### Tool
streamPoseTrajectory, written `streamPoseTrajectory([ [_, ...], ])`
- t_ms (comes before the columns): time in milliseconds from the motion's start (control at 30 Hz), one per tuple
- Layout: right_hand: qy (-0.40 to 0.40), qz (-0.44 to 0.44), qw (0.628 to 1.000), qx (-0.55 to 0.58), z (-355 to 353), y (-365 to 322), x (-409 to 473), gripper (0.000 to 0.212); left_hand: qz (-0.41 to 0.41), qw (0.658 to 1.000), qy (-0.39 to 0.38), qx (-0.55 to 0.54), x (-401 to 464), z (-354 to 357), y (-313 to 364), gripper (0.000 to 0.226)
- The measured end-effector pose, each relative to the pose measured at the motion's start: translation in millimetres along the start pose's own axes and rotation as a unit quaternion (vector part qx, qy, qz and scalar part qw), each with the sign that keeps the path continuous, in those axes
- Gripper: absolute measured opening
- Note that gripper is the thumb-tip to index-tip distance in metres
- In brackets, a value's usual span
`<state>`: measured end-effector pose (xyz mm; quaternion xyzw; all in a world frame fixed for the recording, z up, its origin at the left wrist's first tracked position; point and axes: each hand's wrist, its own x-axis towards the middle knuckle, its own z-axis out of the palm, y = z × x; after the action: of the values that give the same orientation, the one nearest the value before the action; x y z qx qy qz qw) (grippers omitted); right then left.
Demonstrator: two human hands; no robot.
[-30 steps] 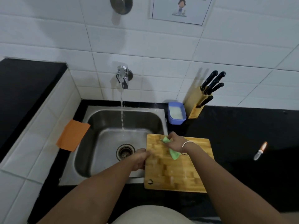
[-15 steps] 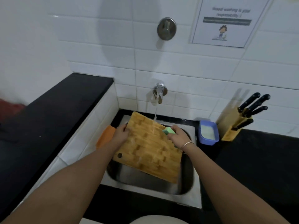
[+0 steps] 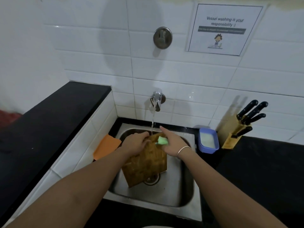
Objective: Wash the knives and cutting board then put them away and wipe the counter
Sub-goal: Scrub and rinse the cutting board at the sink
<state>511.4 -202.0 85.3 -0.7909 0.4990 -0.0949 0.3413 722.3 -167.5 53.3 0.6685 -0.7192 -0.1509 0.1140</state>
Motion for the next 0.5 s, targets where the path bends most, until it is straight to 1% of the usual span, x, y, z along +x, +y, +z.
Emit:
streamPoseTrajectory([
  [67,-0.041,0.003,0.997,-0.066,8,-2,6,0.091,0.005,1.000,0.000,-0.003,0,3,3,0.018],
  [133,-0.075,0.024,0.991,-0.109,15,-1,9,0.092,-0.001,1.000,-0.018,-0.021,1,3,5,0.016],
  [233,-0.074,0.054,0.988,-0.126,17,8,15,0.093,-0.042,0.995,-0.075,-0.042,4,-5,-3,0.012],
  [333,-0.063,0.060,0.987,-0.135,14,13,25,0.090,-0.090,0.987,-0.135,0.003,5,-18,-20,0.014],
  [367,-0.056,0.066,0.988,-0.127,14,13,28,0.088,-0.109,0.984,-0.139,0.015,5,-21,-25,0.019],
  [433,-0.035,0.079,0.990,-0.108,14,14,31,0.086,-0.150,0.982,-0.118,0.009,6,-26,-32,0.030],
  [500,-0.017,0.095,0.991,-0.093,13,19,32,0.086,-0.180,0.980,-0.080,-0.019,8,-30,-34,0.027],
])
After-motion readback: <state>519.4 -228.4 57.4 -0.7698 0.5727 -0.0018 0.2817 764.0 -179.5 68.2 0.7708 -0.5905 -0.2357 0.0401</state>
